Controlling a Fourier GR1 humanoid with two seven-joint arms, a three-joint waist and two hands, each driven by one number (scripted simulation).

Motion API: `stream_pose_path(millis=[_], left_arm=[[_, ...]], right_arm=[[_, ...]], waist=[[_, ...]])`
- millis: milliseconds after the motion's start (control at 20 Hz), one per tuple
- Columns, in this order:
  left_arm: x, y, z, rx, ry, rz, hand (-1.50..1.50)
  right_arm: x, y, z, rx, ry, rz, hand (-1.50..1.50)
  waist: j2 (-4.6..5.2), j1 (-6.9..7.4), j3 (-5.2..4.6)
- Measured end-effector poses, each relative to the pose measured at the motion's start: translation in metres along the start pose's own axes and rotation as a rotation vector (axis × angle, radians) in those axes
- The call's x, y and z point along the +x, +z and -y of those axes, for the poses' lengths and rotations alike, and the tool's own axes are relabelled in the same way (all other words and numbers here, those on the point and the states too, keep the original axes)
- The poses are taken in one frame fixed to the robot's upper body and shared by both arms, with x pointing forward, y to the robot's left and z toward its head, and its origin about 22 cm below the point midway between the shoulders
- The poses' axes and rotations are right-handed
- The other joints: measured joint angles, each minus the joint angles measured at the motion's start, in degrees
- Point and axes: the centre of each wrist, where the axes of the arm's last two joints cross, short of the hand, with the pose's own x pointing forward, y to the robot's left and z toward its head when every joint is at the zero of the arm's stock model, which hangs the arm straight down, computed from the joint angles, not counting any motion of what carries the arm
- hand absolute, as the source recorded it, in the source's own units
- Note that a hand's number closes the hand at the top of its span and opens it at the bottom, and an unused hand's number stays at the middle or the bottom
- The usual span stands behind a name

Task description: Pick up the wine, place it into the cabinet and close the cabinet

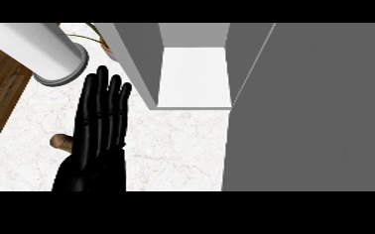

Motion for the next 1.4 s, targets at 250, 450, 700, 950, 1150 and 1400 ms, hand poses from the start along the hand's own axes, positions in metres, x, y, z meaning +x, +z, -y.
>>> stream_pose_path(millis=[250,450,700,950,1150,1400], left_arm=[[0.005,0.003,0.012,0.014,0.010,-0.002,-1.50],[0.006,0.002,0.016,0.047,-0.001,0.002,-1.50],[0.009,0.005,0.010,0.099,-0.005,-0.019,-1.50],[0.011,0.007,-0.006,0.167,0.004,-0.051,-1.50],[0.002,0.008,-0.021,0.215,-0.020,-0.056,-1.50],[-0.002,0.013,-0.044,0.279,-0.070,-0.050,-1.50]], right_arm=[[0.007,-0.009,-0.006,-0.001,-0.008,0.005,-1.50],[0.012,-0.011,-0.007,-0.001,-0.007,-0.008,-1.50],[0.011,-0.008,-0.007,-0.002,0.005,-0.006,-1.50],[0.011,-0.008,-0.004,-0.012,0.017,-0.003,-1.50],[0.015,-0.012,-0.004,-0.010,0.023,0.004,-1.50],[0.015,-0.011,-0.007,-0.005,0.011,-0.003,-1.50]], waist=[[0.00,0.07,-0.01],[-0.01,0.03,-0.01],[-0.04,0.06,0.00],[0.01,0.11,-0.02],[0.06,0.11,-0.05],[0.03,0.16,-0.06]])
